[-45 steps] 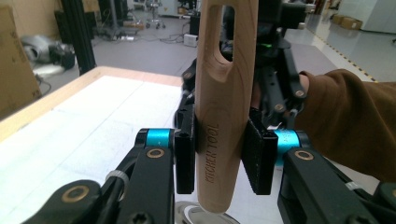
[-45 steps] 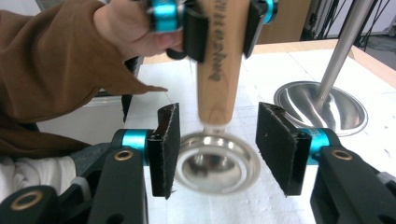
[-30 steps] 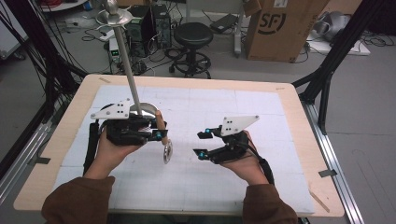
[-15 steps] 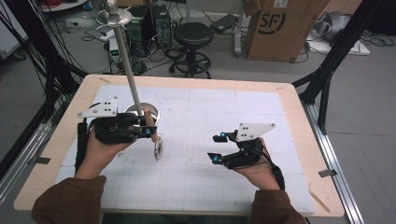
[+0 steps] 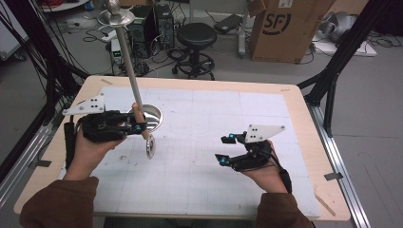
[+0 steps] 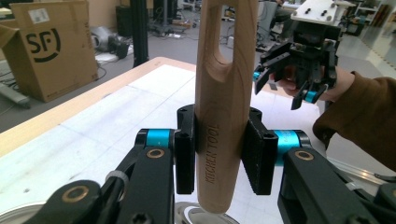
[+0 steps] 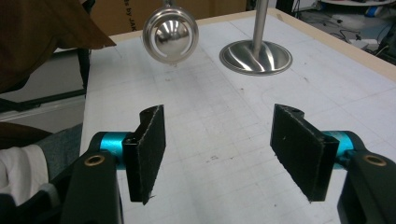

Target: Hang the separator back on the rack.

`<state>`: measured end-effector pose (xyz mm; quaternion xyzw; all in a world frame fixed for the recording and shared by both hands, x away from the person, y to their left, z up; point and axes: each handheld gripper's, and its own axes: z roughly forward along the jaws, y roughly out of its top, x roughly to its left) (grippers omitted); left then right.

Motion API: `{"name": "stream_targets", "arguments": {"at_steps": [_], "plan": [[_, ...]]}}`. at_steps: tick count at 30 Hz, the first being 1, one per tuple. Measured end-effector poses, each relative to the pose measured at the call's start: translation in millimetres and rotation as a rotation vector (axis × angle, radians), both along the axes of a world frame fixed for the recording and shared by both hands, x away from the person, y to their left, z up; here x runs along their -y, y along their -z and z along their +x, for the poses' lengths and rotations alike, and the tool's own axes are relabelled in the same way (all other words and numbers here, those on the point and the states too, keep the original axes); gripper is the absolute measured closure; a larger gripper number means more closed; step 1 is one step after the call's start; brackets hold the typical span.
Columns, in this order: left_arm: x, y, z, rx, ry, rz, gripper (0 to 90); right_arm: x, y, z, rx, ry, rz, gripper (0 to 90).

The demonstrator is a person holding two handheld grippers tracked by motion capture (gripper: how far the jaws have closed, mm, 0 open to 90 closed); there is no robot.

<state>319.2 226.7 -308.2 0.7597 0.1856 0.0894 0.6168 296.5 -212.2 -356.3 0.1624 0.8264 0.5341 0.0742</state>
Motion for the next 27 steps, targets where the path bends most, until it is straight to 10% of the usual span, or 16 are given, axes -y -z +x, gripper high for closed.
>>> {"name": "stream_targets", "arguments": {"at_steps": [27], "plan": [[-47.7, -55.1, 14.3, 0.019, -0.155, 0.039, 68.9, 0.9, 0.3, 2.5, -0.001, 0.001, 0.008, 34.9]]}}
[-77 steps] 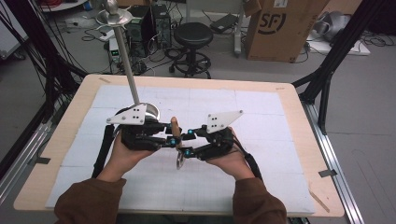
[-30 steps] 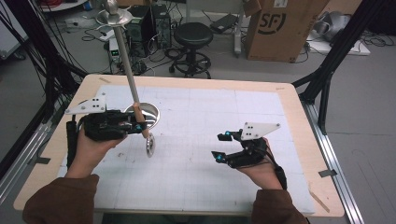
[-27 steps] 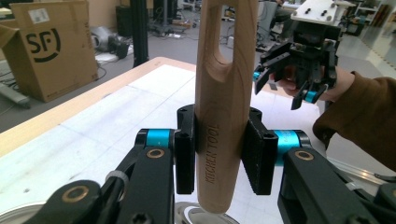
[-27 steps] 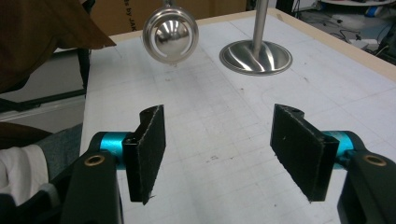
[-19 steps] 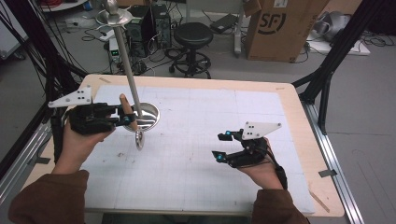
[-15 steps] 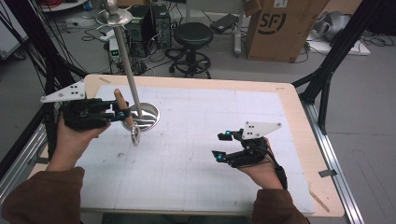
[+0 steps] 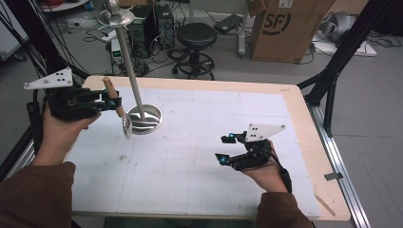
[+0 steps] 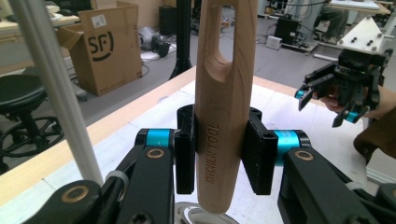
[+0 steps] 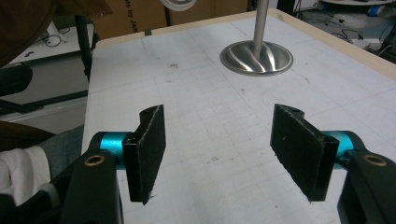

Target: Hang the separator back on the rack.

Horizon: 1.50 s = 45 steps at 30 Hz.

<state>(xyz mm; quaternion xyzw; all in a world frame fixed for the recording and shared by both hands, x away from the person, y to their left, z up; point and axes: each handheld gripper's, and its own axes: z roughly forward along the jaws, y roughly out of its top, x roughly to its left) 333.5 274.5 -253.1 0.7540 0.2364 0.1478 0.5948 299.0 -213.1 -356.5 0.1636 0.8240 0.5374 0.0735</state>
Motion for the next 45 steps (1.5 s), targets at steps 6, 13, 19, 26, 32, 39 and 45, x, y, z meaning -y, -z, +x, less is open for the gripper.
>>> {"name": "stream_targets", "arguments": {"at_steps": [6, 13, 19, 26, 32, 39, 45], "plan": [[-5.4, -11.1, 4.0, 0.006, -0.028, 0.004, 68.9, 0.1, 0.2, -0.2, -0.008, -0.002, 0.002, 34.7], [-9.4, -23.1, 8.4, 0.012, -0.055, 0.009, 68.8, 0.0, 0.1, -0.5, -0.014, -0.002, 0.009, 33.9], [-15.0, -30.8, 13.7, 0.008, -0.089, 0.005, 68.8, -0.5, 1.5, 0.5, -0.019, -0.002, 0.006, 33.8], [-19.2, -44.7, 16.9, 0.022, -0.114, 0.011, 68.8, 0.7, 1.7, 1.3, -0.017, 0.01, 0.008, 33.7], [-23.6, -54.1, 21.2, 0.029, -0.139, -0.005, 68.8, -0.3, 2.3, 1.4, -0.02, 0.005, 0.002, 33.7], [-26.7, -63.6, 25.1, 0.031, -0.172, -0.01, 68.8, 0.0, 2.9, 1.4, -0.023, 0.006, 0.007, 33.3], [-25.9, -68.8, 30.6, 0.031, -0.191, -0.002, 68.8, 0.0, 2.9, 1.6, -0.025, 0.001, 0.006, 33.3]]}}
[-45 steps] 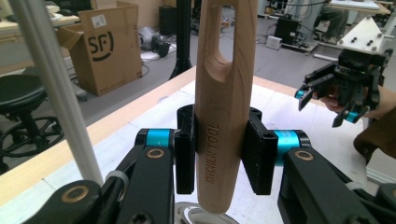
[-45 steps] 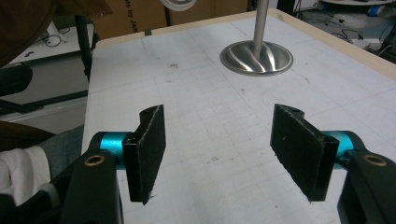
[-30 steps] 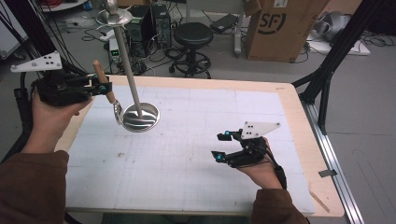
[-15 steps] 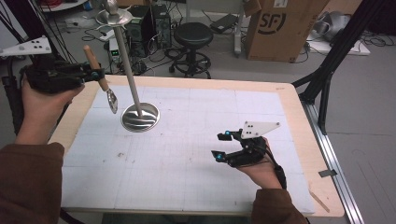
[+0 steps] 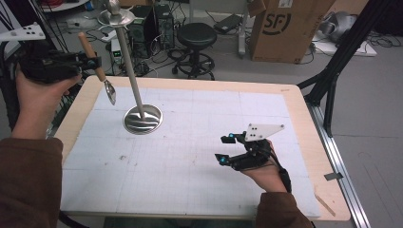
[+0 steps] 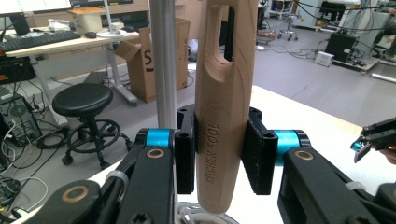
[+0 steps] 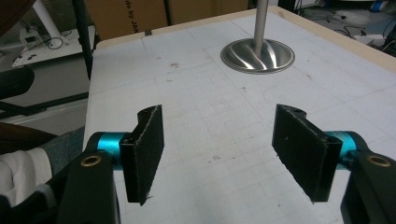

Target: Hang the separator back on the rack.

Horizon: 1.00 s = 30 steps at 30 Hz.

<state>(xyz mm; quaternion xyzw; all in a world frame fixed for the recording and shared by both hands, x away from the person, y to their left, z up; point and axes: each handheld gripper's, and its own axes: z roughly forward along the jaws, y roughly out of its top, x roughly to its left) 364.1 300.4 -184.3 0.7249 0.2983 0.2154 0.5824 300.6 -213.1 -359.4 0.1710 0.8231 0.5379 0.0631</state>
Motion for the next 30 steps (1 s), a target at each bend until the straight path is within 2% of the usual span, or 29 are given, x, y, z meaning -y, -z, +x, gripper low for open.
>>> {"name": "stream_targets", "arguments": {"at_steps": [4, 14, 30], "plan": [[3.5, -3.7, 3.3, 0.001, -0.008, -0.001, 68.8, 1.1, -0.2, 0.1, 0.0, 0.001, 0.006, 33.3], [10.8, -14.1, 14.0, -0.004, -0.041, 0.031, 68.9, 2.7, 0.6, 0.3, -0.009, 0.002, 0.007, 33.3], [17.3, -14.1, 23.7, -0.026, -0.076, 0.058, 68.8, 3.3, 1.3, 0.4, -0.016, -0.002, 0.007, 33.3]]}}
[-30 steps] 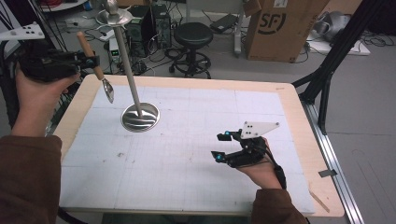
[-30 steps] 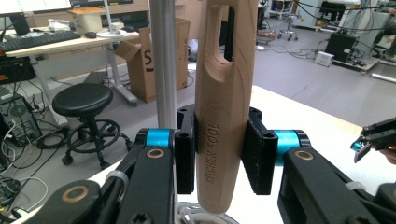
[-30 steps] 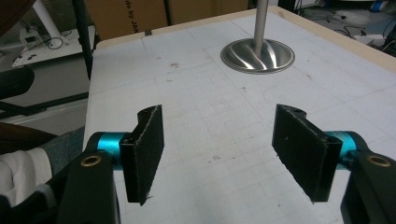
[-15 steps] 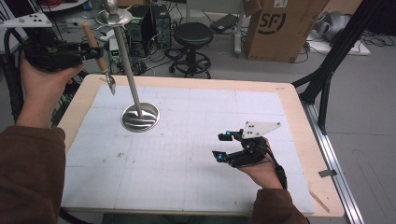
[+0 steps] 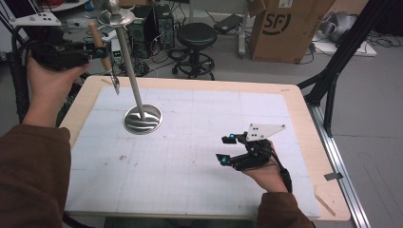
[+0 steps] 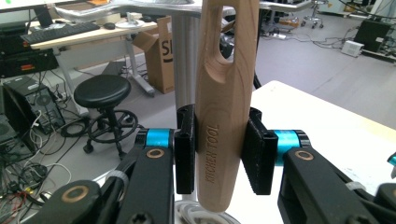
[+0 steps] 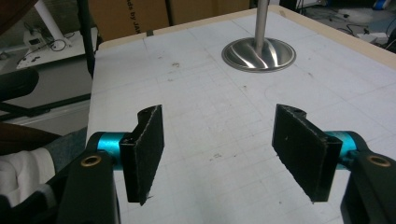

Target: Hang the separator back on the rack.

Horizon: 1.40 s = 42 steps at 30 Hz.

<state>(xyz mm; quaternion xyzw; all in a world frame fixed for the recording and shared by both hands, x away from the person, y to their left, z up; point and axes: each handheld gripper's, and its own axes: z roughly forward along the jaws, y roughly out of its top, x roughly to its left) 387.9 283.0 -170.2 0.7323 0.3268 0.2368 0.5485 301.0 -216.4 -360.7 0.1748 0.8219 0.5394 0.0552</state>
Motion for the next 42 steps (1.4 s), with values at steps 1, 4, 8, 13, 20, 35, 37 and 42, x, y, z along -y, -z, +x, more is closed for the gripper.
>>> {"name": "stream_targets", "arguments": {"at_steps": [1, 4, 8, 13, 20, 35, 37, 42], "plan": [[-0.2, -0.5, 0.4, 0.001, -0.003, 0.003, 68.8, 0.2, 0.1, 0.1, 0.001, 0.002, 0.001, 33.3], [-1.2, -0.5, 2.1, -0.001, -0.016, 0.004, 68.9, 0.6, 0.6, 0.6, 0.001, 0.0, 0.001, 33.3], [-2.8, 0.3, 3.9, -0.007, -0.034, 0.021, 68.9, 1.7, 1.4, 0.7, -0.003, 0.005, 0.001, 33.3], [-4.3, 0.8, 6.9, -0.012, -0.048, 0.017, 69.0, 2.1, 2.2, 1.1, -0.005, 0.007, 0.003, 33.4], [-2.3, -0.5, 11.2, -0.018, -0.065, 0.027, 69.1, 2.6, 4.4, 1.9, -0.015, 0.01, 0.001, 33.4], [-2.2, -6.0, 8.7, -0.011, -0.09, 0.044, 69.5, 3.9, 4.5, 2.4, -0.012, 0.007, 0.004, 33.5], [-2.6, -5.4, 9.9, -0.019, -0.097, 0.05, 69.5, 3.6, 4.6, 2.2, -0.014, 0.007, 0.003, 33.5], [-0.4, -3.9, 12.3, -0.028, -0.106, 0.067, 69.5, 3.8, 4.4, 2.1, -0.01, 0.01, 0.005, 33.6]]}}
